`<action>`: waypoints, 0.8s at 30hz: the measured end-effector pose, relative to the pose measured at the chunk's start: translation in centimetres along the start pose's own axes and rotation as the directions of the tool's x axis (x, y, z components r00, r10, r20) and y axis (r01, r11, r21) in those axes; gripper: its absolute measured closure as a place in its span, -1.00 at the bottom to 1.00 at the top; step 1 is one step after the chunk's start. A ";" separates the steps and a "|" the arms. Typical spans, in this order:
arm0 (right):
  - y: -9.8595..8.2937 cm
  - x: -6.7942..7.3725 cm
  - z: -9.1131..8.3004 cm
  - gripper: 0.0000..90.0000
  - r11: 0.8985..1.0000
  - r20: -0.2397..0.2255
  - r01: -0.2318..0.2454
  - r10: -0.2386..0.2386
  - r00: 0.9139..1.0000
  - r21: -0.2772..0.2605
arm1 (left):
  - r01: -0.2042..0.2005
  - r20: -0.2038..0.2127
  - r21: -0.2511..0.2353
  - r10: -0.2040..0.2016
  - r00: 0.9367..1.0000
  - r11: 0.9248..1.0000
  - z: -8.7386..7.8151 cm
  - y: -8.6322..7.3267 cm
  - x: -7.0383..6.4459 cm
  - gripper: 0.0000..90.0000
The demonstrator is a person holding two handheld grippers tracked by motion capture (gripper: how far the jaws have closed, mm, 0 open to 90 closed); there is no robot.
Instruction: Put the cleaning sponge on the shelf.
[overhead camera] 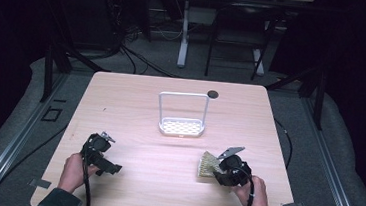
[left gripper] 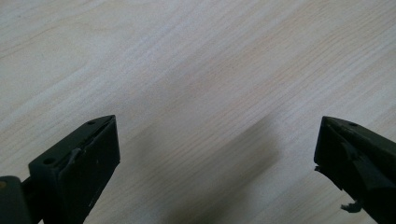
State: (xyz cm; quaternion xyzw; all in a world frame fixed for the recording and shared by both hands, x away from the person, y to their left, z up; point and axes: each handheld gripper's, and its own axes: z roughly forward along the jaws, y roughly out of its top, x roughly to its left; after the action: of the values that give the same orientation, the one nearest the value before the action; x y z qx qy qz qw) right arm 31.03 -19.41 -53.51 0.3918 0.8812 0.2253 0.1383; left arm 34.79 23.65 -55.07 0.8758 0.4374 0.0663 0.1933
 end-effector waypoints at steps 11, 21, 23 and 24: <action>0.5 -0.1 -0.5 0.27 1.000 0.000 0.002 -0.002 1.000 -0.029 | -0.012 -0.028 0.010 0.013 1.000 1.000 0.1 0.2 -0.1 -0.99; 2.2 -0.1 -0.5 0.26 0.999 0.003 0.011 -0.011 1.000 -0.050 | -0.046 -0.106 -0.017 0.044 0.993 0.999 -0.2 0.5 -0.7 -0.98; 2.4 -0.1 -0.5 0.26 0.998 0.006 0.013 -0.013 1.000 -0.056 | -0.040 -0.113 -0.020 0.038 0.993 0.999 -0.2 0.5 -0.7 -0.96; 2.8 0.1 -0.5 0.26 0.998 0.007 0.015 -0.015 1.000 -0.061 | -0.036 -0.116 -0.026 0.033 0.993 0.999 -0.2 0.5 -0.7 -0.96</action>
State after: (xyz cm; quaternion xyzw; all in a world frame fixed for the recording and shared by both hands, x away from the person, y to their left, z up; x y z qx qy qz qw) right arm 32.51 -17.87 -51.67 0.3816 0.8763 0.2500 0.1548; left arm 34.67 22.86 -54.63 0.8752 0.4315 0.1262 0.1786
